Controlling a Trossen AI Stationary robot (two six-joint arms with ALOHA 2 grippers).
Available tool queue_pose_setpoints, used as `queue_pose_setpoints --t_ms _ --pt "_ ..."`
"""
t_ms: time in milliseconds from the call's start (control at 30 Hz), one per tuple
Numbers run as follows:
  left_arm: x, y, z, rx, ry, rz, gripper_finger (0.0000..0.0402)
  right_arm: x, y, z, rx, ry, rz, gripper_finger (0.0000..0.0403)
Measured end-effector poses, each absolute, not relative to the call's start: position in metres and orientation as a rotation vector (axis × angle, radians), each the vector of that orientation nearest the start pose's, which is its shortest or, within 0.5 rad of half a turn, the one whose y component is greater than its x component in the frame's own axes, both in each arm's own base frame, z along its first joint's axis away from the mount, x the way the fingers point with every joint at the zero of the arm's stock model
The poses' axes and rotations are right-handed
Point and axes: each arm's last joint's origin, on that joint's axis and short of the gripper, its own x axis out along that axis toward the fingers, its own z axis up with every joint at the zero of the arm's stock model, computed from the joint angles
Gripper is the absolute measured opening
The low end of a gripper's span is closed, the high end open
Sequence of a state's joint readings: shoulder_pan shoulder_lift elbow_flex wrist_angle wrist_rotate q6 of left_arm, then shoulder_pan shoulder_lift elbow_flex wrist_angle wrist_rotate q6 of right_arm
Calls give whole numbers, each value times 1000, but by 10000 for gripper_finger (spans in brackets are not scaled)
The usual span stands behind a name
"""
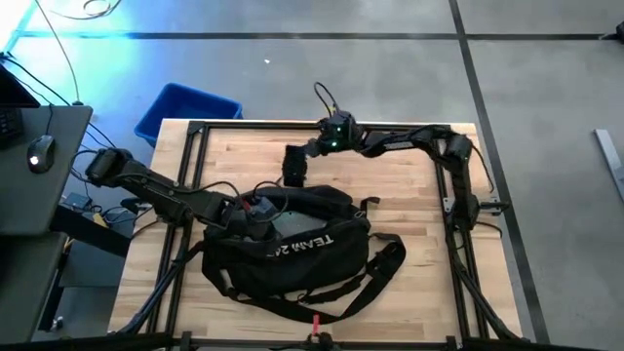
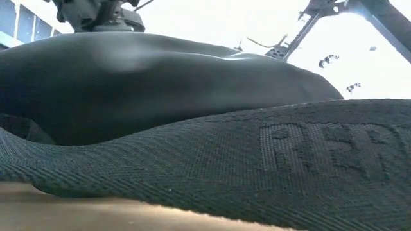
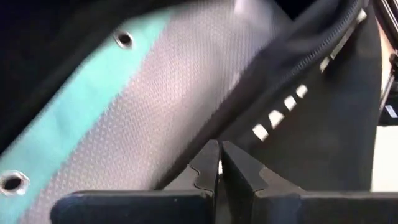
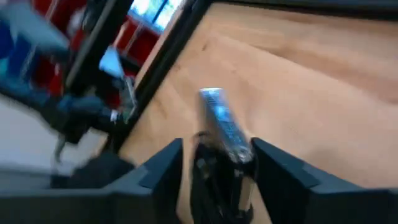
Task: Unpack backpack
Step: Remove the phone from the black backpack, then remove the transparent zip bag from the black backpack
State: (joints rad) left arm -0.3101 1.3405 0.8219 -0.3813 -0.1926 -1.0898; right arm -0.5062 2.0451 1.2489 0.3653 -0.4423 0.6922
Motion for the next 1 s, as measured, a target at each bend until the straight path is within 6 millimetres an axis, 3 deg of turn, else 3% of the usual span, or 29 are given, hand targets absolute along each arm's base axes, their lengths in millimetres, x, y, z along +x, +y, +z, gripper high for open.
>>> queue_pose_setpoints --t_ms 100,233,367,533,700,833,1000 --pt "249 -81 216 -807 839 363 0 389 -199 196 815 353 -138 222" --pt "241 -93 213 -827 897 356 0 387 -174 213 684 438 -119 243" --pt "229 -104 209 -831 972 388 0 392 -122 228 514 533 -16 241" --pt "214 -114 203 -803 1047 459 0 400 -60 221 396 662 98 231" --pt "209 -113 195 -771 1039 497 0 403 -14 221 347 691 257 221" --pt "207 -112 186 -785 1033 490 0 401 -1 217 315 740 201 212" --pt "208 -113 184 -806 1019 468 0 401 -4 216 222 736 71 203"
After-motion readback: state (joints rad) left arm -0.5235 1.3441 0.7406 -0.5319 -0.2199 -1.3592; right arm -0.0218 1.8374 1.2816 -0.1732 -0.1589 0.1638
